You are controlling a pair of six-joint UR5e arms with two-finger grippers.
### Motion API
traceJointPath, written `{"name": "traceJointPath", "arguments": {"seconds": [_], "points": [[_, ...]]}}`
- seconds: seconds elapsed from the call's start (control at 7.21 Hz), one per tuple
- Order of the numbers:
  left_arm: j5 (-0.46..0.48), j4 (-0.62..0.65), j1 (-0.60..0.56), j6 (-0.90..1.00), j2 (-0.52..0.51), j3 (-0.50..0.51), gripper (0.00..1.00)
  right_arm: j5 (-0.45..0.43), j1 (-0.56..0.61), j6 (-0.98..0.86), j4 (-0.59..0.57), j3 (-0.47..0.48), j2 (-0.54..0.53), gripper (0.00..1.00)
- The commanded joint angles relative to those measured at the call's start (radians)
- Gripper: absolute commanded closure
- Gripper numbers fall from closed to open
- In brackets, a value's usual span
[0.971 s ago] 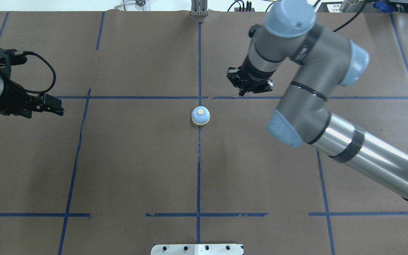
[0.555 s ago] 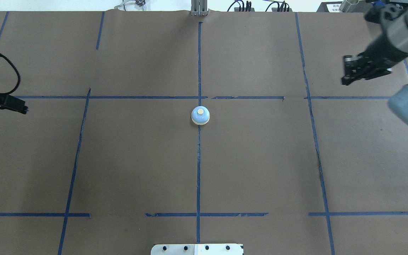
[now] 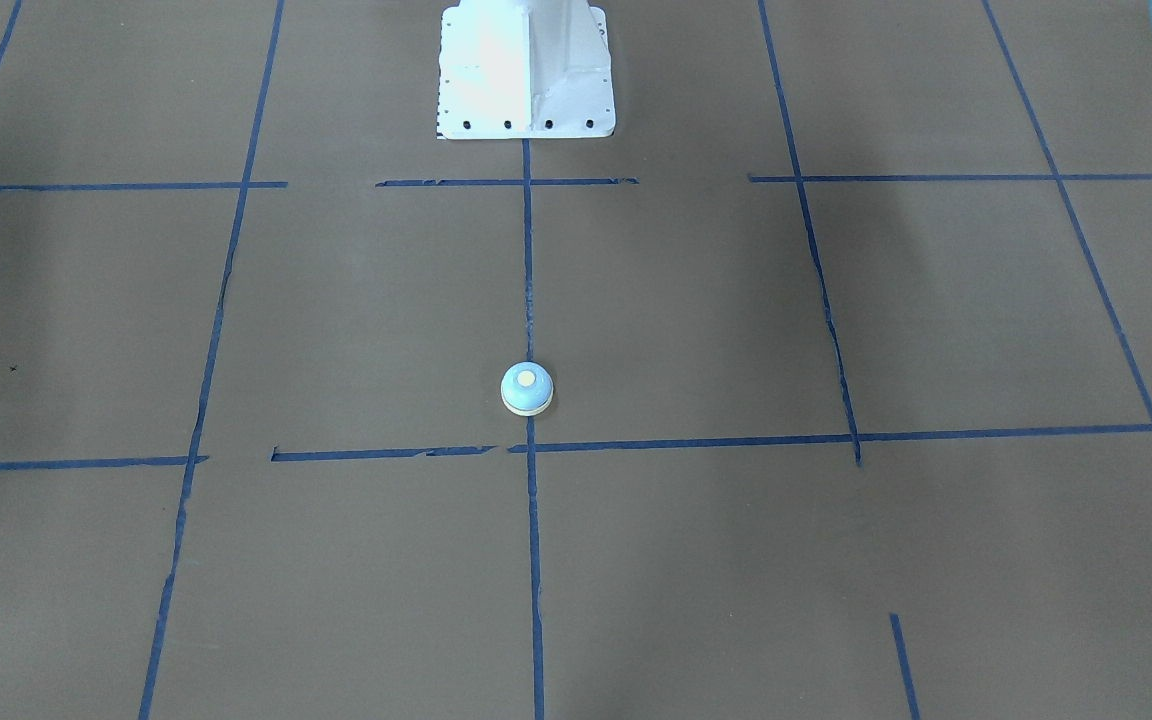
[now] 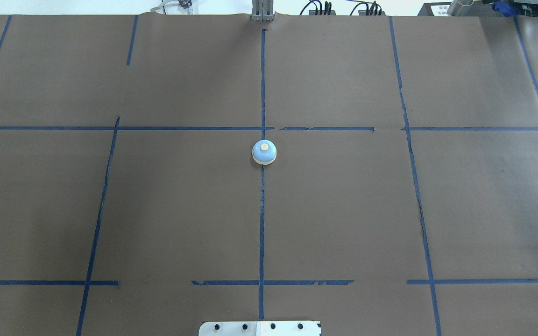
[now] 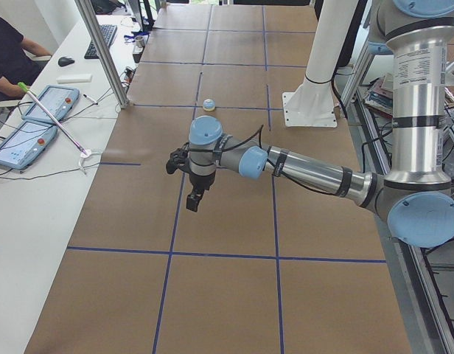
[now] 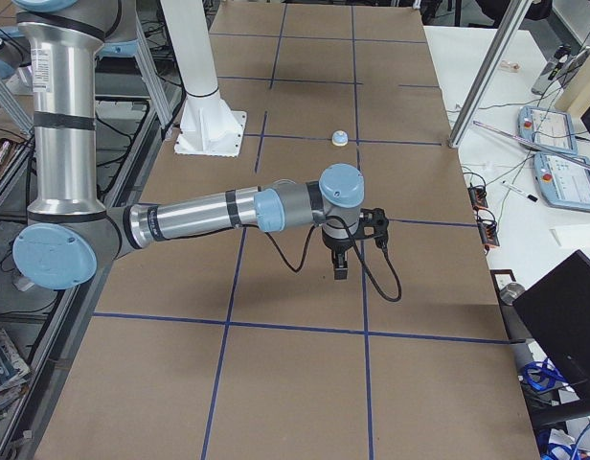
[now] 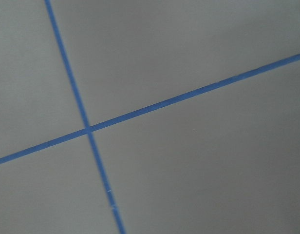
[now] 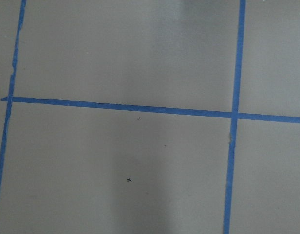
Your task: Place and press bell with both arms
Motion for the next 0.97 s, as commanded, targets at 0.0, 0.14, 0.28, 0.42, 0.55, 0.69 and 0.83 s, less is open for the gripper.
{"name": "traceJointPath", "arguments": {"seconds": [0.0, 0.14, 0.28, 0.42, 0.55, 0.69, 0.83], "points": [[-0.077, 0.045, -0.099, 0.168, 0.000, 0.105, 0.00, 0.015, 0.048, -0.205, -0.084, -0.004, -0.058, 0.00], [-0.077, 0.165, -0.103, 0.167, -0.011, 0.088, 0.00, 0.013, 0.052, -0.264, -0.125, -0.004, -0.070, 0.00], [-0.074, 0.230, -0.106, 0.166, -0.014, 0.082, 0.00, 0.009, 0.052, -0.290, -0.138, -0.007, -0.075, 0.00], [-0.074, 0.229, -0.106, 0.165, 0.003, 0.082, 0.00, 0.005, 0.052, -0.291, -0.138, -0.007, -0.073, 0.00], [-0.082, 0.228, -0.106, 0.160, 0.003, 0.103, 0.00, -0.008, 0.052, -0.291, -0.136, -0.007, -0.072, 0.00], [-0.076, 0.228, -0.105, 0.160, 0.001, 0.102, 0.00, -0.042, 0.052, -0.289, -0.133, -0.002, -0.076, 0.00], [-0.079, 0.236, -0.105, 0.159, 0.000, 0.090, 0.00, -0.051, 0.052, -0.289, -0.132, -0.004, -0.080, 0.00]]}}
